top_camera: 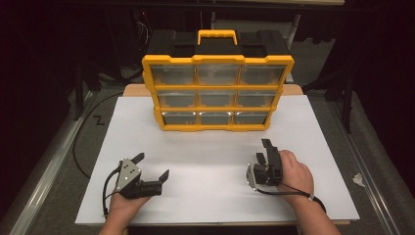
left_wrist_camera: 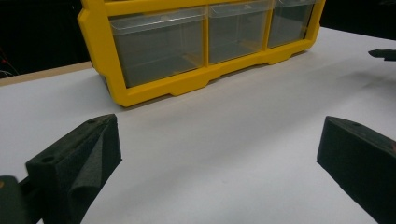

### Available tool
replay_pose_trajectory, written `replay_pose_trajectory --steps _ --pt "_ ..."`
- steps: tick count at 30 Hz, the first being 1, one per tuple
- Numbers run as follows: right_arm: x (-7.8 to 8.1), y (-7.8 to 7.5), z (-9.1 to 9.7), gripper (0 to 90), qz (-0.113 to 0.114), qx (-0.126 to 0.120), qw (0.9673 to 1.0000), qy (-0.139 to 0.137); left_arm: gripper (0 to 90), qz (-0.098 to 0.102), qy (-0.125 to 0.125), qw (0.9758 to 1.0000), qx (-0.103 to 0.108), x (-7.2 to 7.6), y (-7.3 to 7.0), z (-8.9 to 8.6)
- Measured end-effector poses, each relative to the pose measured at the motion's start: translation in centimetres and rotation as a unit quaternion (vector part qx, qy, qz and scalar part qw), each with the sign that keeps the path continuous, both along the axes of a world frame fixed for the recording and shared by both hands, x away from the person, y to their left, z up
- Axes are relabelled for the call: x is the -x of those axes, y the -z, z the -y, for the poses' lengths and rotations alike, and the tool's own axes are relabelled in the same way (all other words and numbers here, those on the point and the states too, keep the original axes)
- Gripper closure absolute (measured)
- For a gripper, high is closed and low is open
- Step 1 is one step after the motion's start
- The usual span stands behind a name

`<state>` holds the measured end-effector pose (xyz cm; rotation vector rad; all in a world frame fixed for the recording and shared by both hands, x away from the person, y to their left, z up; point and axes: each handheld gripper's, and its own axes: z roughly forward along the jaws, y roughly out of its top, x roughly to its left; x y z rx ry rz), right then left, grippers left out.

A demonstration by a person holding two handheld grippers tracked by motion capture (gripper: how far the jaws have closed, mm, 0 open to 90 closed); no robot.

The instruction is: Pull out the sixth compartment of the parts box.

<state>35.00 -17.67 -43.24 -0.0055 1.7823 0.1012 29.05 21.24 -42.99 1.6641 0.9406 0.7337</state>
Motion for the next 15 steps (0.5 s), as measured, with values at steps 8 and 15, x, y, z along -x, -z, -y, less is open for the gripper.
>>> replay_pose_trajectory --steps 8,15 --pt "-1.5 -1.1 -0.3 41.9 0.012 -0.01 0.9998 0.015 0.5 0.002 0.005 1.0 0.0 0.1 0.0 0.0" --pt "-2.8 -2.7 -0.8 45.1 0.035 -0.019 0.9991 0.014 0.5 0.004 0.008 1.0 0.001 0.0 0.0 0.1"
